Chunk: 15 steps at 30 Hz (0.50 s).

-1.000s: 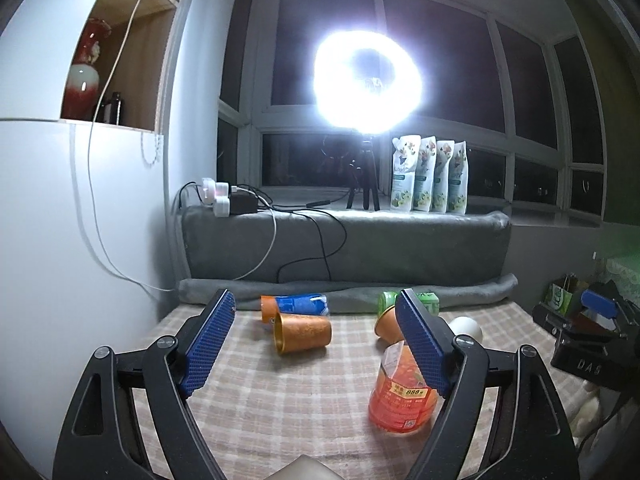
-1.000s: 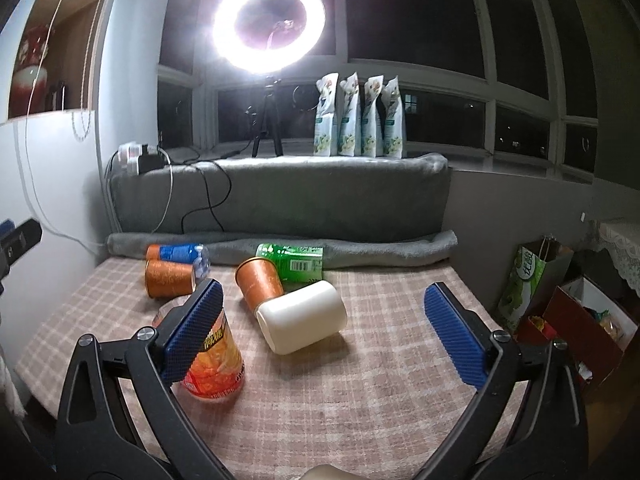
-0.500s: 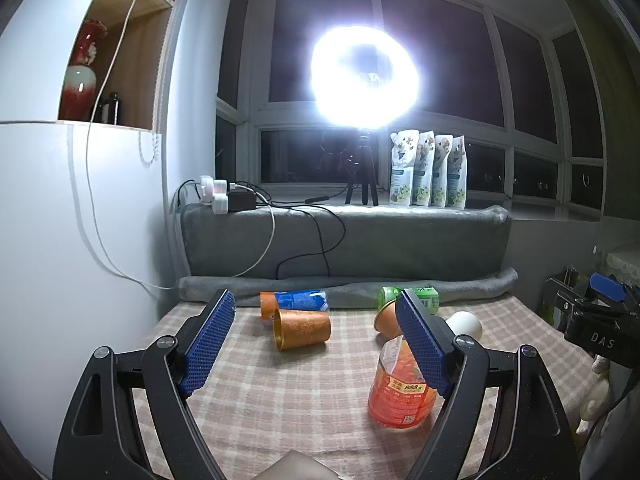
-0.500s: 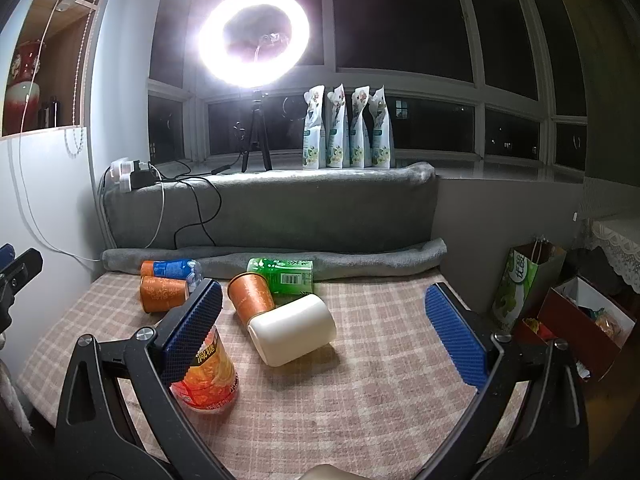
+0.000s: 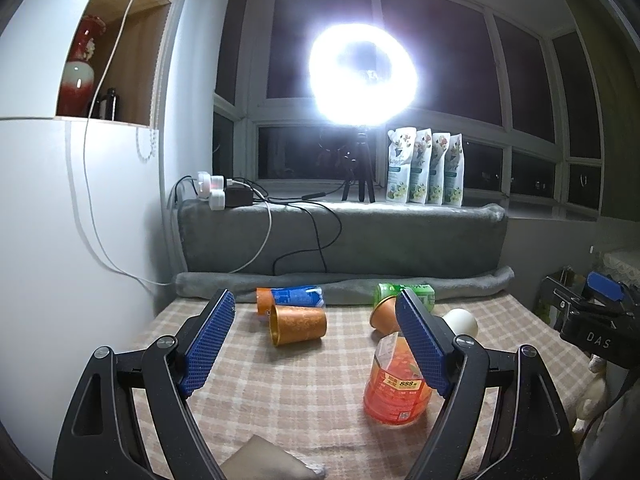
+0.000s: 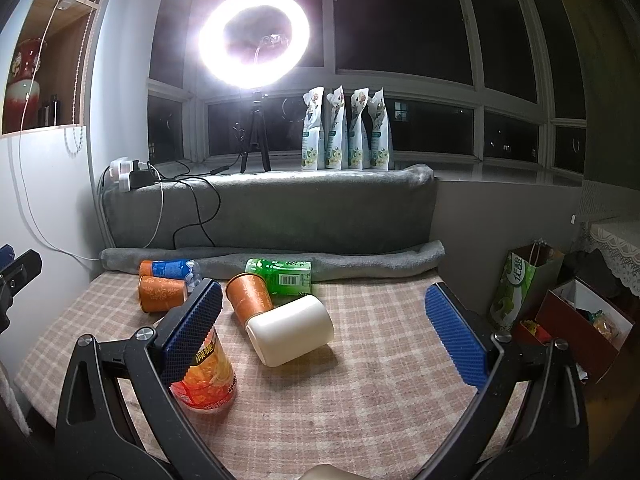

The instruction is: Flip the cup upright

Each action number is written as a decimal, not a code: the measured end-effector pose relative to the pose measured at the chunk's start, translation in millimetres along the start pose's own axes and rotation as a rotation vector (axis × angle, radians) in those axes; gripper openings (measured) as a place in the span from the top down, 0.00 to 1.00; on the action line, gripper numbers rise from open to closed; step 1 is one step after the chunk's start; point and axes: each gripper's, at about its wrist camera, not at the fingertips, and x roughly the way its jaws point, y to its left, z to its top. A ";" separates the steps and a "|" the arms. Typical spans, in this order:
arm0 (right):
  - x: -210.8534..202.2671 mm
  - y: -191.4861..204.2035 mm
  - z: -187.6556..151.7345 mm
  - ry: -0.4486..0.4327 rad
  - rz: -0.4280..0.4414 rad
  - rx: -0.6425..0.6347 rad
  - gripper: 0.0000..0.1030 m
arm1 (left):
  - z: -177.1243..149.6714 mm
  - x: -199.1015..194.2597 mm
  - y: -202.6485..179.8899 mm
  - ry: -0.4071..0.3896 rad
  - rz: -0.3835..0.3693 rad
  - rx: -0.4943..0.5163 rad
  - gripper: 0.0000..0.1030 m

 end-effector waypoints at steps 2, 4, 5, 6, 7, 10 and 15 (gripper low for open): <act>0.0 0.0 -0.1 0.001 0.000 -0.001 0.00 | -0.2 0.1 0.6 0.005 -0.004 -0.004 0.20; 0.2 0.4 0.0 0.003 0.000 -0.004 0.00 | -0.2 -0.3 0.9 0.005 -0.003 -0.004 0.20; -0.3 0.0 -0.3 0.001 0.000 -0.002 0.00 | -0.2 -0.5 1.2 0.004 -0.004 -0.004 0.20; -0.2 0.0 -0.2 0.000 0.000 -0.002 0.00 | -0.2 0.1 1.0 0.005 -0.005 -0.004 0.20; -0.4 0.0 0.1 0.000 0.000 -0.002 0.00 | 0.0 0.2 1.0 0.005 -0.004 -0.003 0.20; 0.1 0.4 0.1 0.000 -0.002 -0.002 0.00 | 0.2 0.6 1.2 0.005 -0.005 -0.002 0.20; 0.4 0.4 -0.1 0.002 0.001 -0.002 0.00 | -0.4 1.1 1.3 0.009 -0.002 -0.004 0.20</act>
